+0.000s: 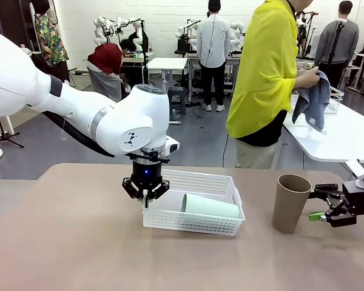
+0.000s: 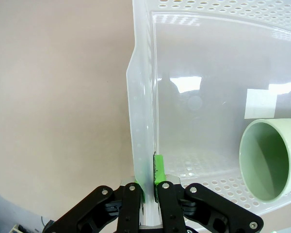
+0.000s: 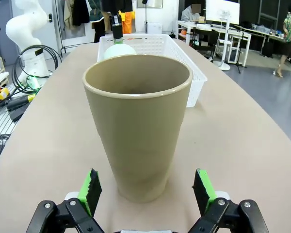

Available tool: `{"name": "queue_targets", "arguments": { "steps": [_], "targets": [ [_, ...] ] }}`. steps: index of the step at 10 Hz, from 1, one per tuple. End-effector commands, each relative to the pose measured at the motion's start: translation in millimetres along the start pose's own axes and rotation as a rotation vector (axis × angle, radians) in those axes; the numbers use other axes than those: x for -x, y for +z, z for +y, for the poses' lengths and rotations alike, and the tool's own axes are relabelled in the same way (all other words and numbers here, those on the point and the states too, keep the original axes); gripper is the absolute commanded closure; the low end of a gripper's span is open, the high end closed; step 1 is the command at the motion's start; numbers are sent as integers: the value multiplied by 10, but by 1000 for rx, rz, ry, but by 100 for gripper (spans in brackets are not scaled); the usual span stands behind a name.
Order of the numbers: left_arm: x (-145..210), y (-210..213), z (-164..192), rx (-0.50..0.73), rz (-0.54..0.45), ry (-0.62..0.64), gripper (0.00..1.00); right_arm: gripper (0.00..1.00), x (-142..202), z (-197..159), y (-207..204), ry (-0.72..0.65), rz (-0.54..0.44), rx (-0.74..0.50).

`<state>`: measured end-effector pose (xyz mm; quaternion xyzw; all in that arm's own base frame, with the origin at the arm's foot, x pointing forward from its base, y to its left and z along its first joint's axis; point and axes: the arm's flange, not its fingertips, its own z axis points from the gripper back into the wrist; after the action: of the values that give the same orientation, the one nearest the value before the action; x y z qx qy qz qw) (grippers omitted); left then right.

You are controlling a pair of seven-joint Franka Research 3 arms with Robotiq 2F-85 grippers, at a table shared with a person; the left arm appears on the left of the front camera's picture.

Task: Clean and organize the cups into the basket.
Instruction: Pick up the Reusable plastic cup from the right side of the table and stack it inside the Organizing basket in the center of the table.

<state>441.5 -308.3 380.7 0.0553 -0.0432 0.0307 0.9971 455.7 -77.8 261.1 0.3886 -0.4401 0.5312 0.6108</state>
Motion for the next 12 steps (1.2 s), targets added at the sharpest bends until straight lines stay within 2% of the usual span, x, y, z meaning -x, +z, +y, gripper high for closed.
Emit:
{"name": "queue_targets", "arguments": {
  "steps": [1,4,9,11,12],
  "targets": [
    [1,-6,6,-1,-1,1,100,0,-3,16,15,20,-6,-11],
    [1,-6,6,-1,-1,1,100,0,12,-73,-274,-58,42,8],
    [1,-6,6,-1,-1,1,100,0,32,-233,-593,-72,-14,-39],
    [1,-6,6,-1,-1,1,100,0,21,-255,-675,2,-50,-83],
    [1,-6,6,-1,-1,1,100,59,27,-267,-690,7,-55,-92]
  ]
}}
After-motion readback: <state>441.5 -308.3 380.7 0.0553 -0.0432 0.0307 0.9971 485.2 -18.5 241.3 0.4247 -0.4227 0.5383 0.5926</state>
